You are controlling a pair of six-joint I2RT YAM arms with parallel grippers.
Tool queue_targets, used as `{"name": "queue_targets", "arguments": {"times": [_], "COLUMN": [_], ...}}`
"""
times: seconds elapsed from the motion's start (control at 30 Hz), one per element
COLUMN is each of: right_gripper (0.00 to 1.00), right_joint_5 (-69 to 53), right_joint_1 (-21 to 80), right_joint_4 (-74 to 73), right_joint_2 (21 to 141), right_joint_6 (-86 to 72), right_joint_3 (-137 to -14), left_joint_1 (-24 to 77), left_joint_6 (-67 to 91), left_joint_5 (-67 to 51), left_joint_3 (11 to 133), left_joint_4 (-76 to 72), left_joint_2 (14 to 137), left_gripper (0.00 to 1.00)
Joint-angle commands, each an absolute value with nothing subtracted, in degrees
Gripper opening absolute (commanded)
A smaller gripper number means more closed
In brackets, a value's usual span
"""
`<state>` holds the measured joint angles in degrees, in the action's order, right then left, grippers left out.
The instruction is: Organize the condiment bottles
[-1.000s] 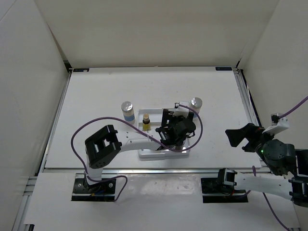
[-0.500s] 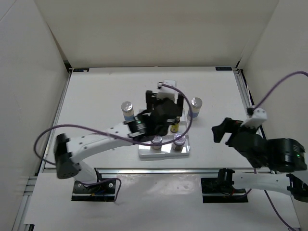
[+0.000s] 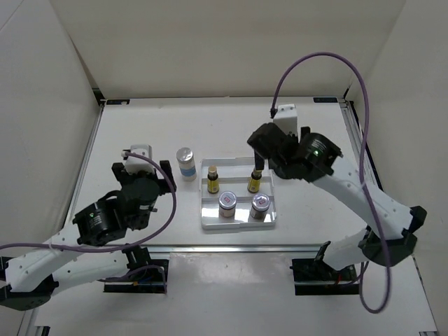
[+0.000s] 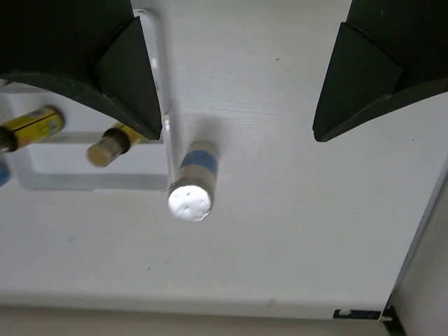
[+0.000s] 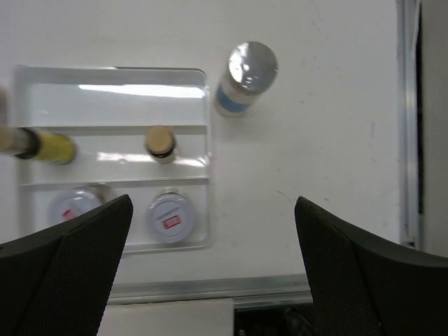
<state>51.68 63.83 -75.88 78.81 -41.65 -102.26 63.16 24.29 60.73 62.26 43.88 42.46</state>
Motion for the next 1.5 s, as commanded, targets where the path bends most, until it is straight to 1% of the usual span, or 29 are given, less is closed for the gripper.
{"name": "queue_targets", "arguments": {"times": [0.0,0.03,0.07,0.1,0.13,0.2,0.23,0.33,0.37,0.57,0.77,0.93,1.03,1.07,1.1,1.13,1.17,1.2,1.33,1.4,1.47], "right_gripper": [1.00,1.00,1.00,1.00,1.00,1.00,1.00,1.00,1.00,1.00,1.00,0.87,0.73,0.59,0.50,0.34,0.34,0.26,0.15,0.12,0.12], "right_joint_5": [39.1,37.4,35.6,31.0,28.2,22.8,19.1,14.4,11.6,5.5,3.7,2.8,1.3,1.3,1.8,3.6,5.3,7.3,15.8,16.6,16.6], "right_joint_1": [52.7,48.3,46.0,43.6,39.0,34.7,31.5,26.7,25.7,20.2,19.2,18.0,17.4,16.9,16.9,16.9,16.9,17.7,22.0,24.7,26.9], "right_joint_4": [-75.4,-74.4,-73.3,-71.1,-71.1,-69.4,-69.4,-65.9,-65.4,-60.5,-58.8,-58.2,-57.7,-57.7,-57.7,-57.7,-57.7,-57.7,-58.2,-59.1,-60.6], "right_joint_2": [80.2,80.9,80.9,82.1,82.9,85.9,86.8,89.9,91.6,98.3,105.0,108.9,110.1,110.1,109.5,108.1,108.1,105.8,100.2,99.1,99.1], "right_joint_6": [-28.4,-26.5,-25.2,-23.7,-22.5,-19.0,-18.2,-15.0,-14.5,-13.4,-13.4,-13.4,-13.4,-13.4,-13.4,-14.1,-14.2,-15.6,-16.3,-16.3,-16.3], "right_joint_3": [-101.0,-100.1,-99.6,-99.6,-98.9,-98.9,-98.9,-97.7,-97.6,-95.2,-95.7,-96.8,-98.0,-98.0,-98.0,-98.0,-98.0,-98.0,-100.5,-103.0,-107.0], "left_joint_1": [61.9,61.1,60.2,60.2,59.7,59.7,59.7,59.7,59.7,59.7,59.7,59.7,59.7,59.7,59.7,59.7,59.7,59.7,59.7,59.7,59.7], "left_joint_6": [26.9,27.8,28.4,29.0,30.2,29.5,30.0,30.7,31.2,33.4,33.9,33.9,33.9,33.9,33.9,33.9,33.9,33.9,33.9,33.9,33.9], "left_joint_5": [59.4,58.9,58.1,57.6,57.6,56.5,58.5,59.1,59.1,59.7,61.2,61.2,61.2,61.2,61.2,61.2,61.2,61.2,61.2,61.2,61.2], "left_joint_3": [55.7,54.7,53.6,51.5,51.0,52.6,52.6,52.1,52.1,50.4,49.9,49.9,49.9,49.9,49.9,49.9,49.9,49.9,49.9,49.9,49.9], "left_joint_4": [49.5,51.0,51.5,51.5,52.0,52.0,52.0,52.0,52.0,52.0,52.0,52.0,52.0,52.0,52.0,52.0,52.0,52.0,52.0,52.0,52.0], "left_joint_2": [41.6,41.1,41.0,40.5,40.5,40.5,40.5,38.5,36.8,30.0,27.2,28.5,29.0,29.0,29.0,29.0,29.0,29.0,29.0,29.5,29.5], "left_gripper": [1.00,1.00,1.00,1.00,1.00,1.00,1.00,1.00,1.00,1.00,1.00,1.00,1.00,1.00,1.00,1.00,1.00,1.00,1.00,1.00,1.00]}}
